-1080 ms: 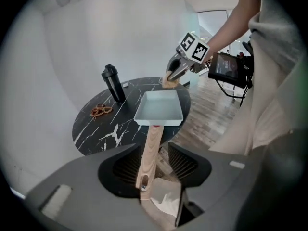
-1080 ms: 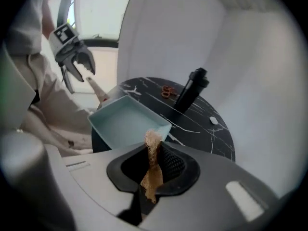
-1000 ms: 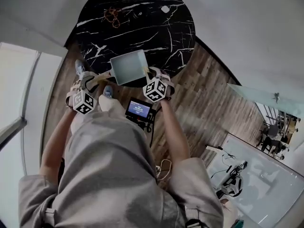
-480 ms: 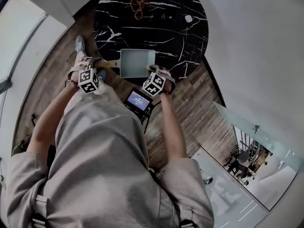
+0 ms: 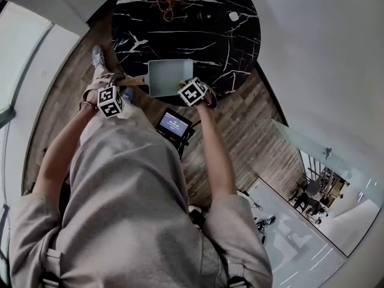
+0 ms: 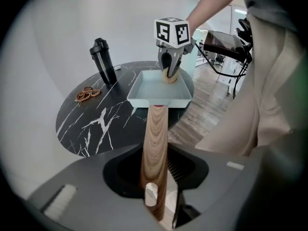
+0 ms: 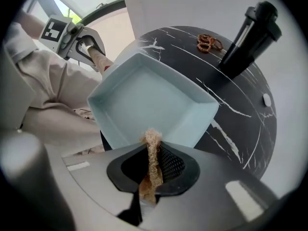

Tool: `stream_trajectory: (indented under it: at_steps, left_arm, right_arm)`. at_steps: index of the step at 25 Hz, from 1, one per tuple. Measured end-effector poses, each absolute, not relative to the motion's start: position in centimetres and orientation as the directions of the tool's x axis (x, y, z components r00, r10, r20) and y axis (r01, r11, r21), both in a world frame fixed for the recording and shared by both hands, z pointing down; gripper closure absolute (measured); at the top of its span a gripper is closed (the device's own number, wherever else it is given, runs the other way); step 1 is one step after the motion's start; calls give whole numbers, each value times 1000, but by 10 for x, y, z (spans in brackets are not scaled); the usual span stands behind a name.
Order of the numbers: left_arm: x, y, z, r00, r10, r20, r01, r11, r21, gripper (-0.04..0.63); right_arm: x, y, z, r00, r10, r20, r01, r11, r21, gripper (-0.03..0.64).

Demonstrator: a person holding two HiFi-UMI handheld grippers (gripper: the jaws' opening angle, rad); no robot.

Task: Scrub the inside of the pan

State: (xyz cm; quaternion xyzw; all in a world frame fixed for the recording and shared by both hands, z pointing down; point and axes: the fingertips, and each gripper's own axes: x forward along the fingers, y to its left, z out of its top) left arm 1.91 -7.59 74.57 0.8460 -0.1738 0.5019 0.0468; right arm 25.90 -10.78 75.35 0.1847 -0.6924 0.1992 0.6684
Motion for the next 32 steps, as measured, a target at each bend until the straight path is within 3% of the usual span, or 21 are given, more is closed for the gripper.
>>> stream_trajectory:
  at_steps: [18,32]
  left_arm:
    - [19,-71,754,370,-188,910,-338,-939,-57,485]
    - [18,-56,760,374,-81,924,-391,-917,78,486]
  right_arm:
    - [210,-89,760,-156,69,985,-531,836,-142,577]
    - [139,-69,768,-269,253,929,-489,796,-358,569]
